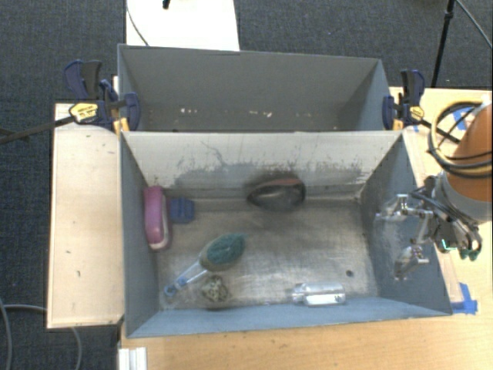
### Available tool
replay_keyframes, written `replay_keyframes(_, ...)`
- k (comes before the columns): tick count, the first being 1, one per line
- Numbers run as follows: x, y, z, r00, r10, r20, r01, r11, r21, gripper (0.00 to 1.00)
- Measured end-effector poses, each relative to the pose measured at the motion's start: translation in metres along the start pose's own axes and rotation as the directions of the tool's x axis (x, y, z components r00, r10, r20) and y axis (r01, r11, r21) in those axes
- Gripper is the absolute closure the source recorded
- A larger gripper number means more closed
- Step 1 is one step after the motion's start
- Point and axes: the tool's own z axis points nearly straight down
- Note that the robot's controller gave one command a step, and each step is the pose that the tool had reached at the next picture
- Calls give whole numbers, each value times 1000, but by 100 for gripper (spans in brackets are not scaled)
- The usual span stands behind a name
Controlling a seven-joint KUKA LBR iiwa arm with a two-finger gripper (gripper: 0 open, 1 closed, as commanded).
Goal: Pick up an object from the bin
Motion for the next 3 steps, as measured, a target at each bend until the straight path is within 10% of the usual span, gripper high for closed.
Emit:
replay_keyframes(1,-13,119,149,932,-361,14,361,932,5,0)
replay_keyframes(2,-5,162,121,977,-212,10,212,977,0,0)
replay_keyframes(3,1,123,121,951,-310,3,310,951,2,0)
